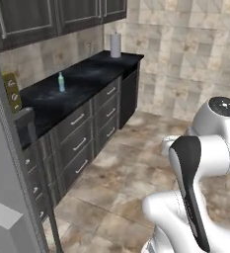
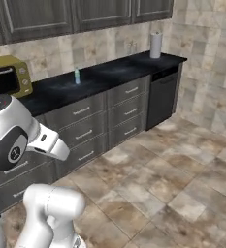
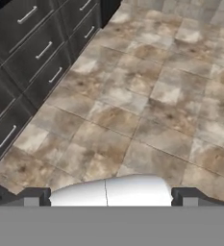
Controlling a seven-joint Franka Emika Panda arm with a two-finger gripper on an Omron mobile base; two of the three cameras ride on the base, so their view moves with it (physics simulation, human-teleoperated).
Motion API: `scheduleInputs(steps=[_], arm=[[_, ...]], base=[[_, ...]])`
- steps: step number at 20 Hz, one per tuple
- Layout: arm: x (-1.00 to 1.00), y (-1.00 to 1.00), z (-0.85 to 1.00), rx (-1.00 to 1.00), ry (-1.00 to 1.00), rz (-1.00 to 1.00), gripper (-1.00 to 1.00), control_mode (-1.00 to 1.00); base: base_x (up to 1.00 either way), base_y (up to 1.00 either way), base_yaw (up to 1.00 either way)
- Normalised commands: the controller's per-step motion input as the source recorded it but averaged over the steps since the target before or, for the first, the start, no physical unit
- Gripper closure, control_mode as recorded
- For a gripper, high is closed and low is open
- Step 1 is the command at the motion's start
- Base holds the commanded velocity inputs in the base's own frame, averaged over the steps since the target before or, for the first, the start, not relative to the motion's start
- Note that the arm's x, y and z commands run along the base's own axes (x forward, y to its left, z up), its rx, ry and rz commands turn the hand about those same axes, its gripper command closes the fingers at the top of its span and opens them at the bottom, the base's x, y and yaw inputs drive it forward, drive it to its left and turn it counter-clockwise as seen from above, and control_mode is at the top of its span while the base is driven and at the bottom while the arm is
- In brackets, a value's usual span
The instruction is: Take the bottled waters from the counter and place them in the freezer to freeze. Close the freezer door after placing the bottles.
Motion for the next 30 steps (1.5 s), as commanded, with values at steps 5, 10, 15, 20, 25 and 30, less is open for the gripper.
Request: scheduleInputs(steps=[5,10,15,20,25,30], arm=[[0.00,0.00,0.00,0.00,0.00,0.00,-1.00,1.00],[0.00,0.00,0.00,0.00,0.00,0.00,-1.00,1.00],[0.00,0.00,0.00,0.00,0.00,0.00,-1.00,1.00],[0.00,0.00,0.00,0.00,0.00,0.00,-1.00,1.00],[0.00,0.00,0.00,0.00,0.00,0.00,-1.00,1.00],[0.00,0.00,0.00,0.00,0.00,0.00,-1.00,1.00]], base=[[0.97,-0.90,0.38],[1.00,-0.66,0.45],[1.00,-0.39,0.56],[1.00,-0.26,0.61],[1.00,-0.33,0.53],[0.65,-0.45,0.35]])
